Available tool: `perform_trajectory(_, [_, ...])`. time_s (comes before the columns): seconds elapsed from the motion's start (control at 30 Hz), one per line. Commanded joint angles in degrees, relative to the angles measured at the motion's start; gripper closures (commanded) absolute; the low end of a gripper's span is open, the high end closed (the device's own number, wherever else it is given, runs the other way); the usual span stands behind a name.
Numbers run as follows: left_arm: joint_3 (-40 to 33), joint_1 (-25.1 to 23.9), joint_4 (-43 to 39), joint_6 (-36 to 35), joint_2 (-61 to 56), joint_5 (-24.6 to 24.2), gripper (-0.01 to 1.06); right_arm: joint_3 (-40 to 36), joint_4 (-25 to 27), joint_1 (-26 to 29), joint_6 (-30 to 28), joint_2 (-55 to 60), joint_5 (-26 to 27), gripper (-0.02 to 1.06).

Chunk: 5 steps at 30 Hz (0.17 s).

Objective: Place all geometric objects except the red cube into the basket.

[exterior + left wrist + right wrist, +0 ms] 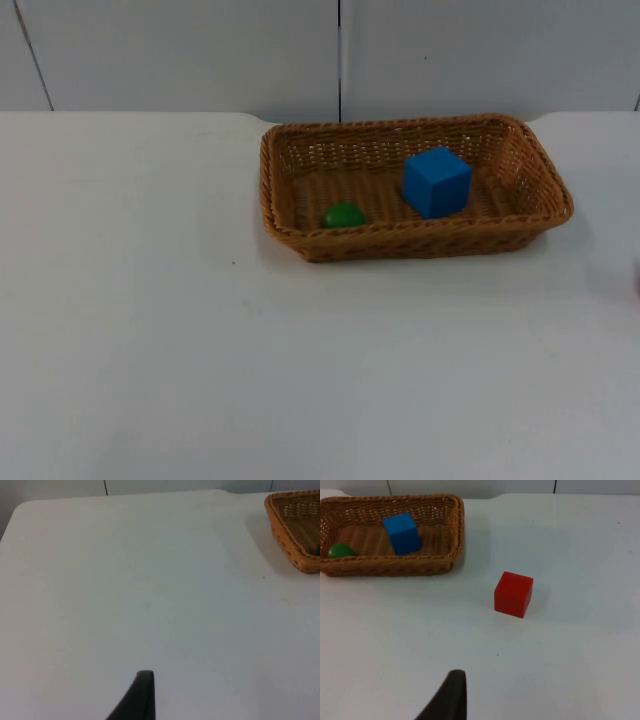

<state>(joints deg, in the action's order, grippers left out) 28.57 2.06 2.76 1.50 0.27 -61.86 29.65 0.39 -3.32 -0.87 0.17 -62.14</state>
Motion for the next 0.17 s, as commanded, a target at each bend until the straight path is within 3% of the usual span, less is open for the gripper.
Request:
perform_trajectory(0.0, [-0.3,-1.1,-0.2,-0.3,-0.3,0.3,0.00,-0.1,-0.1,0.2,0.0,-0.2,0.4,-0.01])
perform_trajectory(0.13, [-0.3,-4.7,-0.3,-0.3,-0.3,0.3,0.00,-0.1,-0.1,0.2,0.0,-0.2,0.4,-0.01])
